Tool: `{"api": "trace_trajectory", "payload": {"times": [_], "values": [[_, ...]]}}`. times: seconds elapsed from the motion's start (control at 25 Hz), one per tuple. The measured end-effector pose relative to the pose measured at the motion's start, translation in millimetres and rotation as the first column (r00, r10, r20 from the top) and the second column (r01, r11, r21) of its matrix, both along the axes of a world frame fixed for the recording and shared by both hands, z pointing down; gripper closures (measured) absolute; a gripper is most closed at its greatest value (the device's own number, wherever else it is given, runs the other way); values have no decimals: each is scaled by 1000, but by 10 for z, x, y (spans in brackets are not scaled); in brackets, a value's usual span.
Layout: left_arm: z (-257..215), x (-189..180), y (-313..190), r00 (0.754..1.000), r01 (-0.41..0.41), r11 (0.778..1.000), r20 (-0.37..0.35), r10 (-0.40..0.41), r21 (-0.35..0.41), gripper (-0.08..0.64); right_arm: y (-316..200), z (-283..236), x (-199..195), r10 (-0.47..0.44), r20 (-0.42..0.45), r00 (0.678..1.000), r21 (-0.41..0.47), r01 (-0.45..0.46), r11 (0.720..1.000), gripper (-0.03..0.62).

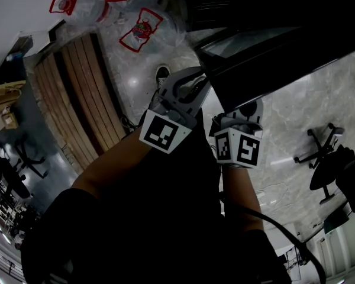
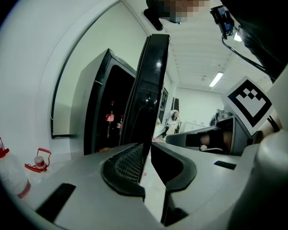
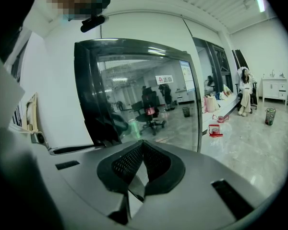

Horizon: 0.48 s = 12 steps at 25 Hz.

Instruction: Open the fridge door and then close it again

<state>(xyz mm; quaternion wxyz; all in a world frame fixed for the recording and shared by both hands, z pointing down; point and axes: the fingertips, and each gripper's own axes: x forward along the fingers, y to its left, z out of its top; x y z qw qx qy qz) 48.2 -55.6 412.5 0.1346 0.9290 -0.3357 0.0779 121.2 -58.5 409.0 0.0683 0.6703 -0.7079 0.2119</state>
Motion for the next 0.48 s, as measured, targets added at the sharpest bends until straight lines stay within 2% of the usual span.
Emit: {"api": "trace_trajectory", "payload": {"times": [0.48], "values": [[-3,-3,3,1000,21,1000,-14,-21,-21,509,10,8,16,1,3,1000,-5,-1,1000,577]]}}
